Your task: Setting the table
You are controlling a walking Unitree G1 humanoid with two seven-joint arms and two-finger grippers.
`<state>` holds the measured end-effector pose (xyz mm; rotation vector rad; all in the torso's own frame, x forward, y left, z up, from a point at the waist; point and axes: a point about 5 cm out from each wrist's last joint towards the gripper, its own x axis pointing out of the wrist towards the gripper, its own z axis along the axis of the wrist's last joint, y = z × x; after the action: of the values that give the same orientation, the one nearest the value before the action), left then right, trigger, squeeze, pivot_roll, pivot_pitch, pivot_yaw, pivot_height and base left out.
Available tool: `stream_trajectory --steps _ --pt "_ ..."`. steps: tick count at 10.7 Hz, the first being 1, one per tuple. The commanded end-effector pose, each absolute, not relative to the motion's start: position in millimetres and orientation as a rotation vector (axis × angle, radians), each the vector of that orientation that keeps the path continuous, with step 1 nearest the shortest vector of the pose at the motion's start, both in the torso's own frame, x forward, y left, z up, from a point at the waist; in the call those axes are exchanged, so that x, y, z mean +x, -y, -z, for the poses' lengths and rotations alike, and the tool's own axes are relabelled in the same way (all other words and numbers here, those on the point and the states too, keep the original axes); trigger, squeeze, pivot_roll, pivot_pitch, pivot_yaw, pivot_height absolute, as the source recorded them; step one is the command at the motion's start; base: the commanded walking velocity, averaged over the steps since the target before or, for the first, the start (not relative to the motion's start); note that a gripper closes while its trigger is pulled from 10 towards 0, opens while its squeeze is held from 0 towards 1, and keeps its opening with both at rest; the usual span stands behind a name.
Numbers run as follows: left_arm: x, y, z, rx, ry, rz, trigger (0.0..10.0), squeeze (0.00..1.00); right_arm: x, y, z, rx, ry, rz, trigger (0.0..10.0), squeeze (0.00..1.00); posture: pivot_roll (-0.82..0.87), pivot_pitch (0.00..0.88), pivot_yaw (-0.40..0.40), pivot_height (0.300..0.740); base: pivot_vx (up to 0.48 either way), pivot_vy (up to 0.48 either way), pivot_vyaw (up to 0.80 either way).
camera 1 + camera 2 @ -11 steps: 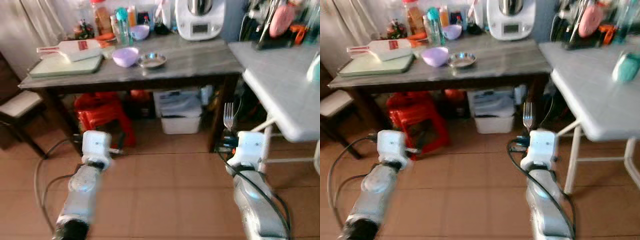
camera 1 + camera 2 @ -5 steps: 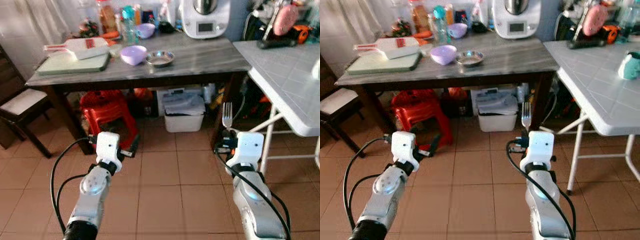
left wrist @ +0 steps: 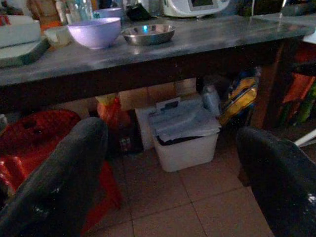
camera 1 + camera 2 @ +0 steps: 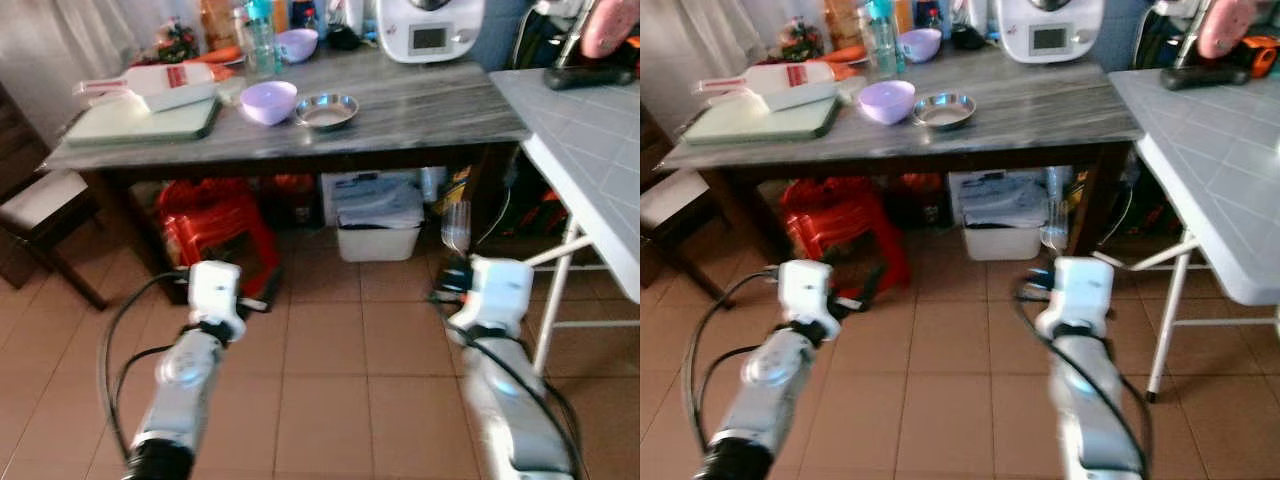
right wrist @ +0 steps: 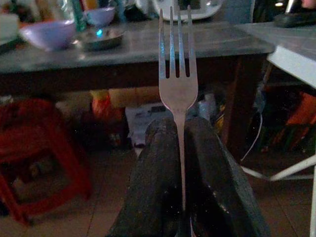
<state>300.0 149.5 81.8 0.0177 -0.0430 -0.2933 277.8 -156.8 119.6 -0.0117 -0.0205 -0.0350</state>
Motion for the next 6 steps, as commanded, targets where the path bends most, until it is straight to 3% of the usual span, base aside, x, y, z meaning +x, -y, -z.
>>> stream_trajectory --steps 1,3,6 --pt "301.6 -141.8 -85.9 0.006 0.054 0.325 10.0 0.0 277.4 164.2 -122.3 -0.032 0.037 0.063 10.0 0.0 0.02 0.0 0.095 0.74 0.356 0.0 0.56" --pt "301.2 -140.8 -85.9 0.003 0.052 0.335 10.0 0.0 277.8 164.9 -122.7 -0.028 0.039 0.071 10.0 0.0 0.02 0.0 0.096 0.74 0.315 0.0 0.52" --pt "300.2 -137.0 -85.5 -0.006 0.05 0.344 10.0 0.0 278.4 165.6 -122.0 -0.031 0.038 0.076 10.0 0.0 0.01 0.0 0.094 0.74 0.315 0.0 0.0"
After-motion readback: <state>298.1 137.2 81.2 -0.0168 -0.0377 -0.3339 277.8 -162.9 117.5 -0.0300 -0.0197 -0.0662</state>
